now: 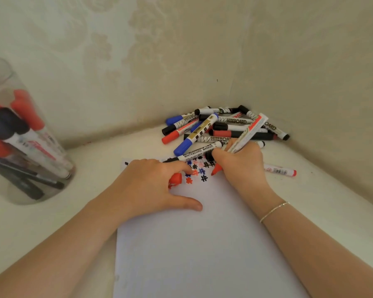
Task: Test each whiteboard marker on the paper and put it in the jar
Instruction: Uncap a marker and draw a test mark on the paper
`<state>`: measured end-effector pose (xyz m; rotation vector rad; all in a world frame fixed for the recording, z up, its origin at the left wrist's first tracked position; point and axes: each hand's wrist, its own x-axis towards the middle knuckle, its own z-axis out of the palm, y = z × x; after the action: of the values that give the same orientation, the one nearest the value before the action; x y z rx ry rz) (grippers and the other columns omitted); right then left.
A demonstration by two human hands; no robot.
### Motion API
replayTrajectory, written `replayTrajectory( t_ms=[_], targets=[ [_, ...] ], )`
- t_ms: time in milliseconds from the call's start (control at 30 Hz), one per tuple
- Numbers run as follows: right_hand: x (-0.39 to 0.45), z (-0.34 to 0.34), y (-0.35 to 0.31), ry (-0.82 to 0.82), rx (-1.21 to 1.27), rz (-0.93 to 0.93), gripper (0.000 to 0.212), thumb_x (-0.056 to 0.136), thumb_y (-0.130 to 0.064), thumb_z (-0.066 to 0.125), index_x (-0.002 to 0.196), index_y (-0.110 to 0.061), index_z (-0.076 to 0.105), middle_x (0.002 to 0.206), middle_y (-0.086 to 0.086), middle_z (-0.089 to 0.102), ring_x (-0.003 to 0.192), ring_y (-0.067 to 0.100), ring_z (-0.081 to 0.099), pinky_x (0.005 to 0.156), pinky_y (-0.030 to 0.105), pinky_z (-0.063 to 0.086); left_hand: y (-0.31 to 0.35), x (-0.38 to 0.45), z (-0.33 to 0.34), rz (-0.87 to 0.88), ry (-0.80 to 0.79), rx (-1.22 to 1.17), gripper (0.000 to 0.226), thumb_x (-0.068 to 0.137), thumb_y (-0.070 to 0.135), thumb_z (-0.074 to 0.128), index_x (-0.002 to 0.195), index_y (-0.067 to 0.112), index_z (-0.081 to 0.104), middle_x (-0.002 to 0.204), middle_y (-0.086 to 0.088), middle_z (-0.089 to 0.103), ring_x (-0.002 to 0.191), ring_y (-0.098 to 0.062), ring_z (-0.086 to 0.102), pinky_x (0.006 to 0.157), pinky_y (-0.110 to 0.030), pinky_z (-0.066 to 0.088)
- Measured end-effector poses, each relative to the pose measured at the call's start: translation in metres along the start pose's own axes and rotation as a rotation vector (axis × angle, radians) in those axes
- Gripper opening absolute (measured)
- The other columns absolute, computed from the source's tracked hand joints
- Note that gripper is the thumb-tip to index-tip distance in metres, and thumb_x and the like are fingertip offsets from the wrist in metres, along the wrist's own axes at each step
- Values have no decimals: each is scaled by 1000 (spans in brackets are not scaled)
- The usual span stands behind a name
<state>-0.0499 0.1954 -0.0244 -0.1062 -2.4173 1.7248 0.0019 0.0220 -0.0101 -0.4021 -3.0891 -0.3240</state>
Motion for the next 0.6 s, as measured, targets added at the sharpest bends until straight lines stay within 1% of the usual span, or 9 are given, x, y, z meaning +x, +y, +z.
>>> replayTrajectory(
  t_ms=[67,100,200,267,300,367,433,500,600],
  targets=[
    [-1,1,1,-12,-13,-13,26,76,-8,66,59,-9,47,52,3,45,43,7,35,38,15,31,0,0,0,-2,0,-4,74,53,88,50,119,54,47,64,15,46,65,-2,44,64,-16,35],
    [-1,2,1,-17,-23,-23,30,76,-8,66,56,-10,44,49,1,43,39,4,32,37,14,30,-1,0,0,-2,0,-5,75,53,88,49,119,54,47,63,14,46,65,-3,44,63,-17,35],
    [-2,3,2,-7,-60,-64,36,77,-6,63,54,-12,37,47,0,37,36,7,30,35,13,26,-1,-1,0,-4,-4,10,79,50,89,45,120,53,47,64,13,47,67,-5,44,66,-22,36],
    [-3,4,2,3,-89,-98,35,78,-6,62,56,-11,36,50,3,35,39,9,29,36,13,24,-1,-1,0,-2,-6,15,82,48,90,42,120,52,47,62,14,46,65,-4,44,66,-23,35],
    [-3,3,2,5,-95,-105,32,79,-6,62,57,-10,38,52,5,37,41,9,28,36,13,24,-1,-1,0,0,-7,15,83,47,90,41,120,51,48,61,14,45,64,-3,43,65,-23,34],
    [-2,2,2,3,-74,-84,23,78,-7,64,63,-5,47,54,7,41,44,9,30,37,14,27,-1,-1,-1,0,-11,14,81,49,89,44,120,51,49,59,15,42,61,-1,41,64,-23,33],
    [0,1,2,-15,-25,-41,17,76,-7,66,66,-3,53,56,9,44,42,8,32,37,14,29,-1,-1,-1,1,-11,12,78,52,88,48,120,51,49,58,15,41,61,1,41,63,-23,33],
    [-1,1,1,-45,-19,-32,20,76,-6,67,64,-5,50,52,6,43,38,5,30,36,14,29,-1,-1,-1,2,-16,16,80,50,89,45,121,52,48,58,14,42,61,1,41,64,-23,34],
    [-3,3,1,-40,-69,-62,26,77,-6,64,61,-8,44,50,3,39,41,8,29,36,14,27,0,-2,-3,0,-32,24,87,44,90,35,122,53,46,59,13,42,61,0,41,67,-22,36]
  ],
)
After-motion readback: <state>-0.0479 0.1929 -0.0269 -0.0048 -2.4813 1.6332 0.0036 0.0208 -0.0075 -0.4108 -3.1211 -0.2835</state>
